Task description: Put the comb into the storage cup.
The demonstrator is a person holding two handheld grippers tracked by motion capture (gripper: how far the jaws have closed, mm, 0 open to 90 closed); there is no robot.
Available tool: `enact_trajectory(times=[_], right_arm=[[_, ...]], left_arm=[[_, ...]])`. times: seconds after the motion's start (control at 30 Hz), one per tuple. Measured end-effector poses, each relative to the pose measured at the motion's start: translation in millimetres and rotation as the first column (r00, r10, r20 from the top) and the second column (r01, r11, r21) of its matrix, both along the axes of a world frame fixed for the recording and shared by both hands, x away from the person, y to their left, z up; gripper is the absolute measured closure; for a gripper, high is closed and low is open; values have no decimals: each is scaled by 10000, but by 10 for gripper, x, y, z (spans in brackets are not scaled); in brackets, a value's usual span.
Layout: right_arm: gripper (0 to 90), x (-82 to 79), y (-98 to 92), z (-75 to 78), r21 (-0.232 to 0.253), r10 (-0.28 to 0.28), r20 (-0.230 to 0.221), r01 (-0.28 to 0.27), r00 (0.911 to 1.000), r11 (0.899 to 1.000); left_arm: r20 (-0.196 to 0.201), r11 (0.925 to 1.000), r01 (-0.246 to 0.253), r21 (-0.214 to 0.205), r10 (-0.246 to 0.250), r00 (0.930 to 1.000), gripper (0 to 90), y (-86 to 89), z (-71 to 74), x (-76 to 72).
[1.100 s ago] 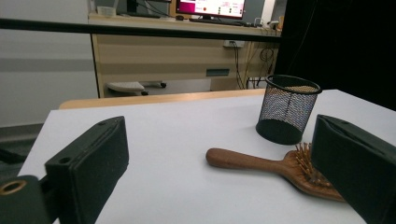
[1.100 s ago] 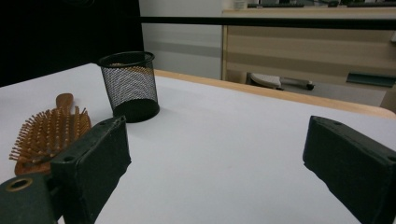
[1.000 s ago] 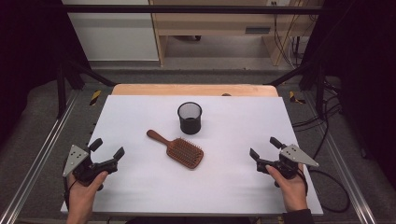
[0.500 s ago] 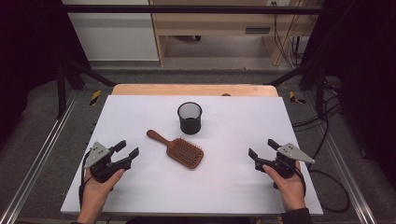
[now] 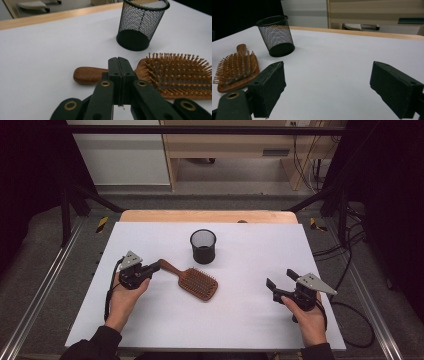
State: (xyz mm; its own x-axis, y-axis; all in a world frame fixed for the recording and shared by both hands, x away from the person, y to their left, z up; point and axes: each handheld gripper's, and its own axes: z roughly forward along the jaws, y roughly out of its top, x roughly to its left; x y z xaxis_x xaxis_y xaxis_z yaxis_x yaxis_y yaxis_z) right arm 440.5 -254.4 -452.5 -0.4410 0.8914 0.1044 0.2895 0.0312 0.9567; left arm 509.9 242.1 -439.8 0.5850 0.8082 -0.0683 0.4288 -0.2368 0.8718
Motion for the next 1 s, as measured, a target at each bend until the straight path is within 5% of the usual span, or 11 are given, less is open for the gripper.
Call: enact_trajectory(times=[0.4, 1.0], right_arm=[[94, 15, 34, -15, -55, 68, -220, -70, 9997, 10000], [59, 34, 43, -32, -140, 304, -537, -311, 9981, 9994]], left_arm=[[-822, 9980, 319, 547, -273, 9962, 900, -190, -8, 259], [-1212, 9942, 256, 1046, -129, 9926, 900, -291, -64, 475]])
